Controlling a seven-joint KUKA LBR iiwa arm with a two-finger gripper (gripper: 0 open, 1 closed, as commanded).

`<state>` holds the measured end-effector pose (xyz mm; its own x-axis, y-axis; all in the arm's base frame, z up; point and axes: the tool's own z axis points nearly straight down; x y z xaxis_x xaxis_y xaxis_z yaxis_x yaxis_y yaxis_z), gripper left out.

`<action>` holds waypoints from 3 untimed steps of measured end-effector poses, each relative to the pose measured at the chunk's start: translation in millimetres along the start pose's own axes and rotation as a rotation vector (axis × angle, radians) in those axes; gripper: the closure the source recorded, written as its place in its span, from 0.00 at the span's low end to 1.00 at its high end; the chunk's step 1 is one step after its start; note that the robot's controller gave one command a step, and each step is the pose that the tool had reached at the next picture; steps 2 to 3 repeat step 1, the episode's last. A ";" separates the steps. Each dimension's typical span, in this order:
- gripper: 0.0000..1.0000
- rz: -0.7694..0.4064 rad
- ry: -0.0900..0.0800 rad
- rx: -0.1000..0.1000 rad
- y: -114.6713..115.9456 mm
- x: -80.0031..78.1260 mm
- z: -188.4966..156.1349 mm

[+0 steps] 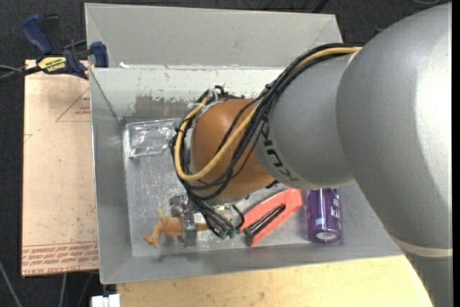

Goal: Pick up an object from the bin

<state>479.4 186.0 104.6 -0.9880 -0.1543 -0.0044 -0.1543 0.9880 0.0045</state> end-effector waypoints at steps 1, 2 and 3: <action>1.00 0.000 -0.005 -0.001 0.4 -1.6 -11.3; 1.00 0.000 -0.005 -0.001 0.4 -1.6 -11.3; 1.00 0.000 -0.005 -0.001 0.4 -1.6 -11.3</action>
Offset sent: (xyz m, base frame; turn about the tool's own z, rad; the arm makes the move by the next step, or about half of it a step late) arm -0.0001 0.0001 0.0141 0.0000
